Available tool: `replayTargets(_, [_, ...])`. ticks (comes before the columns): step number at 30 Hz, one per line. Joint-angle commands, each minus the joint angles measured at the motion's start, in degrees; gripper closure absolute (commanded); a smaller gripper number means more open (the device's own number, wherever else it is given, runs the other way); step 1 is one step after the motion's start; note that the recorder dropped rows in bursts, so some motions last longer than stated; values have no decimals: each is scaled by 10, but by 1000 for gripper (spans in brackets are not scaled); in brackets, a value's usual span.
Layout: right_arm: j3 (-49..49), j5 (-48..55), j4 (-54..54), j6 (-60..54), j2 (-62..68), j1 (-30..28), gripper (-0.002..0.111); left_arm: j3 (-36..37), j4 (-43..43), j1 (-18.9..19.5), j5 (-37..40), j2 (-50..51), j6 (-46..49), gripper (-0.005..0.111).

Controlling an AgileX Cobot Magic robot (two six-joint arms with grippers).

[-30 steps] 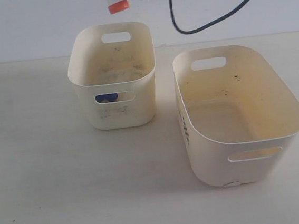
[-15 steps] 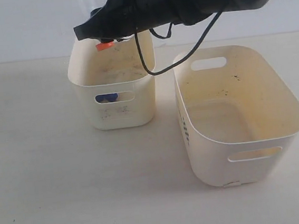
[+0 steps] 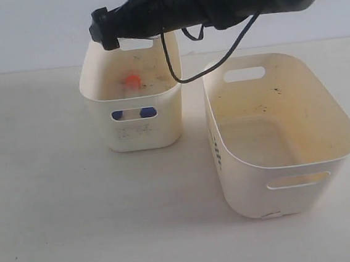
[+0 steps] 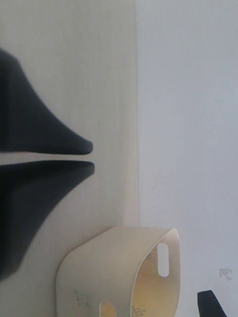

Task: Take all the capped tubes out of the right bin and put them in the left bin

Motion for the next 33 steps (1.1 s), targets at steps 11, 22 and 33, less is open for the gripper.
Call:
replayTargets(11, [76, 113, -196, 184, -250, -22, 107, -1, -2, -4, -5, 2, -2, 103])
replayTargets(22, [240, 318, -302, 310, -420, -52, 107, -1, -2, -4, -5, 2, -2, 103])
replayTargets(33, [242, 412, -298, 310, -451, -52, 107, -1, -2, -4, -5, 2, -2, 103])
